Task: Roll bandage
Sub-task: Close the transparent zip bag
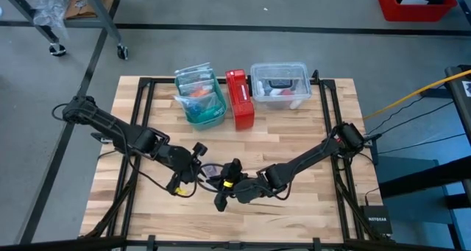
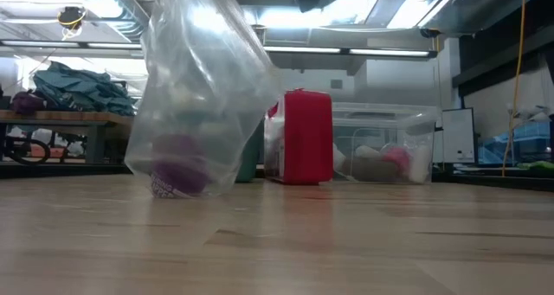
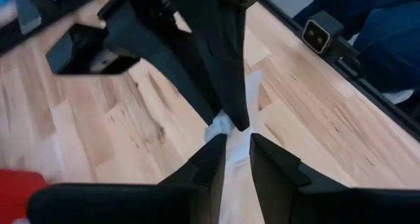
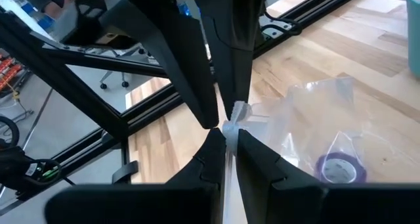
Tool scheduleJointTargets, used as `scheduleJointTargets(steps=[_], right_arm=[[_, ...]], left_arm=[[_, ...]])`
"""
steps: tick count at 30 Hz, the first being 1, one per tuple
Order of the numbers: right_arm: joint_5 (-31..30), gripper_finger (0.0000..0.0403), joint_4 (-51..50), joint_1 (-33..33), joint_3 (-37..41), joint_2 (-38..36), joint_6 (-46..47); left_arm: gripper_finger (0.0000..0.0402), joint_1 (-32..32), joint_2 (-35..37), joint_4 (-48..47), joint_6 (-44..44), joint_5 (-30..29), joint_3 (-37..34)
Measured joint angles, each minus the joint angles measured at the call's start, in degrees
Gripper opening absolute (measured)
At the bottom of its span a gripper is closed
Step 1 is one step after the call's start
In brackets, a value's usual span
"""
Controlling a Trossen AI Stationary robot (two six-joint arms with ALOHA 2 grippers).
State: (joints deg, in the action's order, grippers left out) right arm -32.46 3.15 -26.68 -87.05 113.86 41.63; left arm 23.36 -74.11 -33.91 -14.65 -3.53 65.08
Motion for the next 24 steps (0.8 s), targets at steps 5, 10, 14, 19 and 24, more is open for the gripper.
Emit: scheduleJointTargets(steps=[5,10,14,19,24], right_arm=[[0.6,0.003,-1.1,0.1,0.0,0.0,0.0],[1.8,0.003,-1.3,0.0,0.0,0.0,0.1],[2.1,0.003,-1.0,0.0,0.0,0.0,0.1],[2.1,0.003,-0.4,0.0,0.0,0.0,0.1],[2.1,0.003,-0.2,0.0,0.0,0.0,0.1]], left_arm=[[0.0077,-0.1,0.2,-2.4,3.5,-0.5,0.0],[0.0093,-0.1,0.2,-4.4,5.5,-0.9,0.0],[0.0108,-0.1,0.2,-4.0,5.2,-0.9,0.0],[0.0117,-0.1,0.2,-1.6,3.3,-0.8,0.0],[0.0107,-0.1,0.2,0.4,2.6,-0.2,0.0]])
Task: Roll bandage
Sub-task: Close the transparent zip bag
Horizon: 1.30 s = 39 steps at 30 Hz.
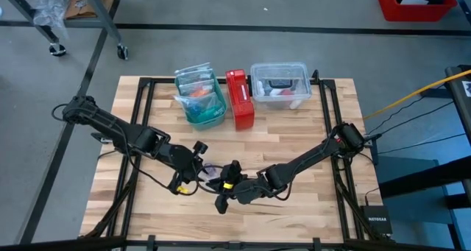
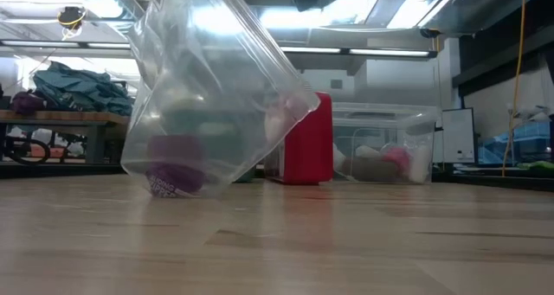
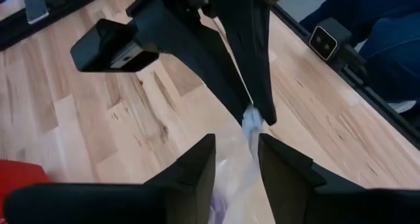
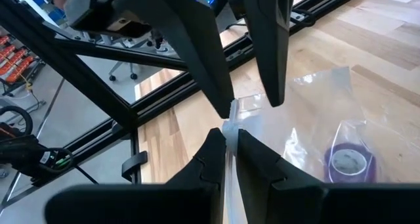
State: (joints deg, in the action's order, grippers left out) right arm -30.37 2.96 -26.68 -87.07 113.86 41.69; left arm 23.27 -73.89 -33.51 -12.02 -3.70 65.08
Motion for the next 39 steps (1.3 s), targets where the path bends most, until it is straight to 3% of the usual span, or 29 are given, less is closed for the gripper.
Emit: scheduleJointTargets(steps=[22,39], right_arm=[[-0.5,0.0031,0.9,0.0,0.0,0.0,0.1],[0.4,0.0078,5.8,0.5,0.0,0.0,3.1]], left_arm=[[0.0003,0.0,0.0,-0.3,-3.1,3.3,0.0],[0.0,0.1,0.0,-1.7,-4.6,3.5,0.0]])
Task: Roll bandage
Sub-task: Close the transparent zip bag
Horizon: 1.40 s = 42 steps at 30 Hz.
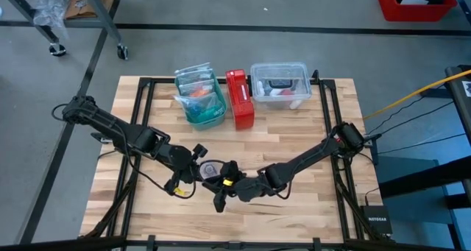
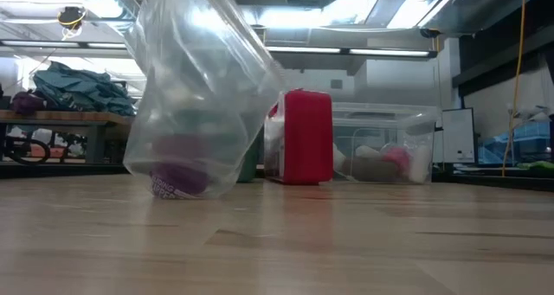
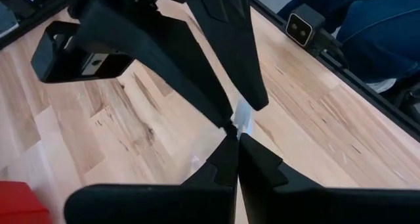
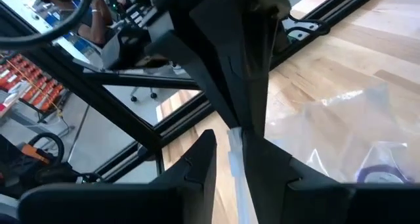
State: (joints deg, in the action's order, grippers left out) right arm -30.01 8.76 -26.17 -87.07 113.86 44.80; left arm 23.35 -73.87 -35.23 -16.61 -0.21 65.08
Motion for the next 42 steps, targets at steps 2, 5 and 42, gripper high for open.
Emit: scheduleJointTargets(steps=[2,5,42], right_arm=[[-0.4,0.0078,0.3,0.3,0.0,0.0,0.0],[-0.2,0.0077,0.3,0.7,0.0,0.0,0.0],[-0.4,0.0069,-4.3,0.6,0.0,0.0,0.4]], left_arm=[[0.0,0.0,0.0,0.1,0.1,0.0,0.0],[0.0,0.0,0.0,0.2,0.1,0.0,0.0],[0.0,-0.1,0.0,0.2,1.6,-0.2,0.0]])
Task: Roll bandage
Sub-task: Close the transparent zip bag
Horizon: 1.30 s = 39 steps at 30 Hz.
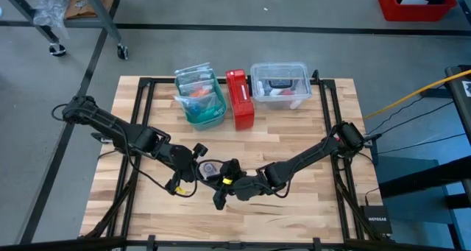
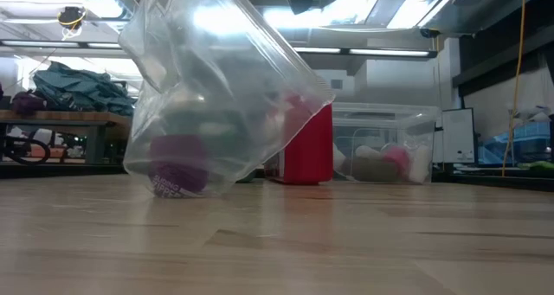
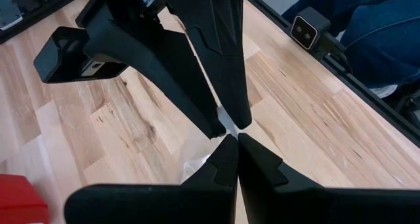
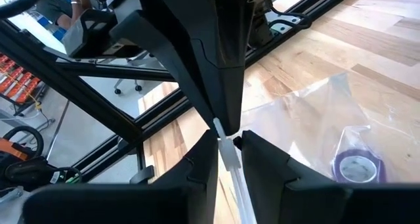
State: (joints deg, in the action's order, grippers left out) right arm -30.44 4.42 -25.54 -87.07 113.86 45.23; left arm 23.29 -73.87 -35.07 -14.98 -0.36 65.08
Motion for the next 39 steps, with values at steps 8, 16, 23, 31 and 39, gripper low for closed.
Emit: scheduleJointTargets(steps=[8,16,23,31,39], right_arm=[[1.5,0.002,0.1,0.0,0.0,0.0,0.0],[1.4,0.0041,0.0,-1.0,0.0,0.0,0.9],[1.6,0.0025,-0.6,-2.5,0.0,0.0,1.1],[-0.9,0.0037,-0.8,-3.1,0.0,0.0,1.5],[-0.9,0.0038,-1.4,-2.6,0.0,0.0,1.4]], left_arm=[[0.0,0.0,0.0,-0.1,0.0,0.0,0.0],[0.0,0.0,0.0,0.2,0.4,0.1,0.0],[0.0,0.0,0.0,-0.1,0.4,0.1,0.1],[0.0001,0.0,0.0,0.6,2.9,0.0,0.1],[0.0042,0.0,0.0,4.4,7.6,0.0,0.1]])
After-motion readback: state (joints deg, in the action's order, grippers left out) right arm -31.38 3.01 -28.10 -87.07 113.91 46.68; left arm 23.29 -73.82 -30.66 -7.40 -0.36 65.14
